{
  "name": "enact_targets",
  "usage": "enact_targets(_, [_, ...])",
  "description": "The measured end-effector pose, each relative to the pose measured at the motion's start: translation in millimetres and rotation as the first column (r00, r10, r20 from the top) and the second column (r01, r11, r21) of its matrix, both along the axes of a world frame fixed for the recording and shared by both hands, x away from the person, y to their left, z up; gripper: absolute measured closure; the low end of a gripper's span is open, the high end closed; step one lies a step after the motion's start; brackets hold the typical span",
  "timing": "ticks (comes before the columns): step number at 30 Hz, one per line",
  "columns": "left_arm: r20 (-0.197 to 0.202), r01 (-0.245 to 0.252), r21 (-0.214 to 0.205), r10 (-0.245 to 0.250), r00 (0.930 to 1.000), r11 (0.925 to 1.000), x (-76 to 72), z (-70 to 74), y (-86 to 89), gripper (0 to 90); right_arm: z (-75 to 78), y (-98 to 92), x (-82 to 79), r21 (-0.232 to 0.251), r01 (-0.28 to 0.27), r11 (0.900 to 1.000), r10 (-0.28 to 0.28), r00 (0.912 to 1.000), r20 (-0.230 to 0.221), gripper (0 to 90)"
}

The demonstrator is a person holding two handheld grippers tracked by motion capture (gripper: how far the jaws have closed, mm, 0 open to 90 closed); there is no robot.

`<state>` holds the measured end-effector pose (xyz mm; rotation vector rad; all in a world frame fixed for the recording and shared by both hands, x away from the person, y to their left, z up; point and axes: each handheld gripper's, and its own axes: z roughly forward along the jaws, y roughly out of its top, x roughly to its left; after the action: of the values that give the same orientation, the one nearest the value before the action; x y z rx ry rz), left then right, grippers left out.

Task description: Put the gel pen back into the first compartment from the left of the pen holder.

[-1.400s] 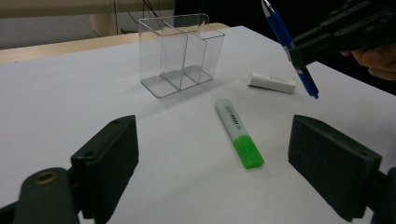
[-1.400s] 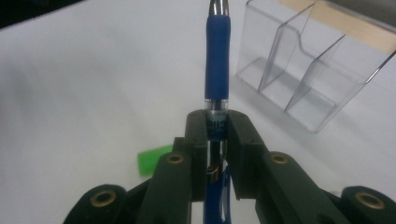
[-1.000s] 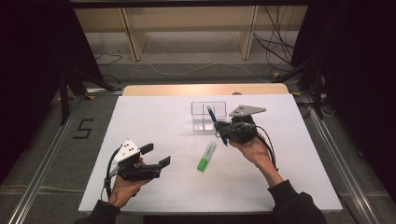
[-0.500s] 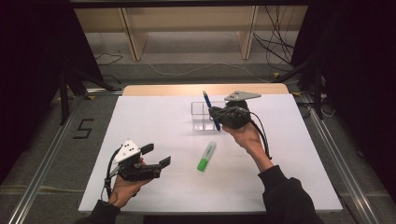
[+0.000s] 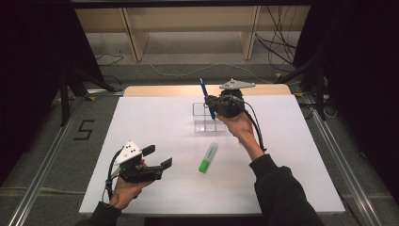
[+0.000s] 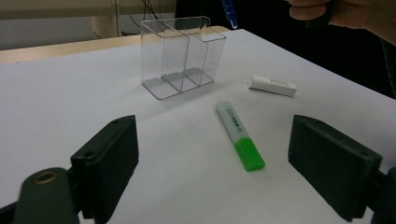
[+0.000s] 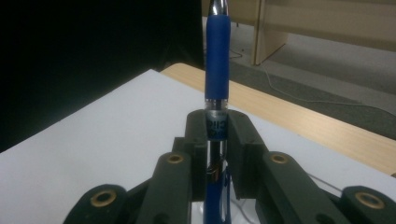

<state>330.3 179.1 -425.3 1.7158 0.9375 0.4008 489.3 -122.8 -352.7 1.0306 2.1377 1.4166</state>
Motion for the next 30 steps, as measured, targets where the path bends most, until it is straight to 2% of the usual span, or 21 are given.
enact_targets(10, [0.0,0.002,-0.005,-0.002,1.0,1.0,-0.1,0.0,0.3,15.9,4.0,14.1,16.7,0.033,0.02,0.9993,-0.02,0.9998,-0.005,79.9])
enact_targets(19, [0.001,0.004,-0.003,-0.004,1.0,1.0,-0.2,0.2,0.6,15.9,-2.2,24.1,27.5,0.033,0.039,0.9987,-0.039,0.9992,-0.003,79.8])
enact_targets(30, [0.002,0.005,-0.005,-0.005,1.0,1.0,-0.4,0.2,0.4,15.9,-13.6,34.1,40.7,0.056,0.067,0.9962,-0.067,0.9977,-0.003,79.8])
